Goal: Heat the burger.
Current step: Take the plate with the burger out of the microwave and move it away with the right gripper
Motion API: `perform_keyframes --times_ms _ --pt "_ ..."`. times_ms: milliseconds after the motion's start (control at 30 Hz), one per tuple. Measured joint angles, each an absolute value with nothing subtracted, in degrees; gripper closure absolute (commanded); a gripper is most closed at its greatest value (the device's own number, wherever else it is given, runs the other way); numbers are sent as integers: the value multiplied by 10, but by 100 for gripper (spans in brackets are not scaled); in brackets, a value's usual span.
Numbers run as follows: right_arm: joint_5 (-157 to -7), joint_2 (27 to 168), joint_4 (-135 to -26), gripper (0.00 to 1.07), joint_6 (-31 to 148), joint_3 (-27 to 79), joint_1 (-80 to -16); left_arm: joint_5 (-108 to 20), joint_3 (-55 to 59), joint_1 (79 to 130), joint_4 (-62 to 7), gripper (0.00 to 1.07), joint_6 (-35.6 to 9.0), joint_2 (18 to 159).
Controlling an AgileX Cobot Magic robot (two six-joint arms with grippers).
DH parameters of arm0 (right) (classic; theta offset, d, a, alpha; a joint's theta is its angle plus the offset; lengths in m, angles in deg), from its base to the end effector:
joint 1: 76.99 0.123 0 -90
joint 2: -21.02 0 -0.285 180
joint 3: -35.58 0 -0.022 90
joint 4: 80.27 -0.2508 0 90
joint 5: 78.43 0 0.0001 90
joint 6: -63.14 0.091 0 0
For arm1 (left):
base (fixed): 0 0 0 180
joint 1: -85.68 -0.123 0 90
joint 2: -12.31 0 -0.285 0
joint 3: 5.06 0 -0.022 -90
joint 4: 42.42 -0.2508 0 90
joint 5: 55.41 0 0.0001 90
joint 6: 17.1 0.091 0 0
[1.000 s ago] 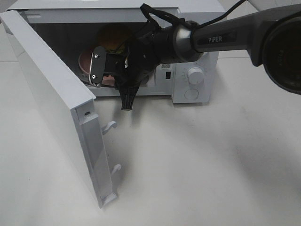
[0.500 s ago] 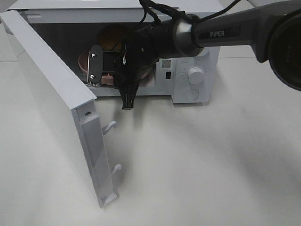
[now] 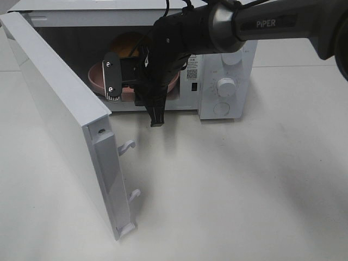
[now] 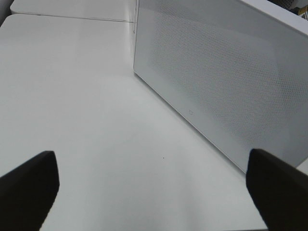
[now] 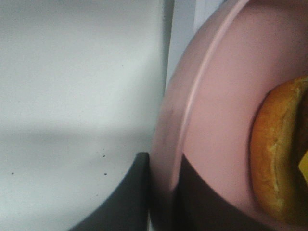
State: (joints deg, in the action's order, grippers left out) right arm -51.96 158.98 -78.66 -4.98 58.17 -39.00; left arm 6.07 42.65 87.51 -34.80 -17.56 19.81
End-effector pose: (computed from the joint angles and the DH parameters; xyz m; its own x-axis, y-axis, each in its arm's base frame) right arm 0.3978 0.3092 0.1547 0.3546 -0.9119 -0.2066 -0.7934 -0.1766 -0.5825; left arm -0.0086 -0.0103 0.2810 -0.4542 -0.0568 -0.8891 0.1036 0.9878 -0.1160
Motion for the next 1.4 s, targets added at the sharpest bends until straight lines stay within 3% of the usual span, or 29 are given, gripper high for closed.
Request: perform_keyframes --times_ms 900,1400 --pt "-590 1484 -822 107 -154 417 -391 61 427 875 -348 9 -176 198" --pt "-683 1448 -771 107 -163 334 -391 61 427 875 -348 9 -176 198"
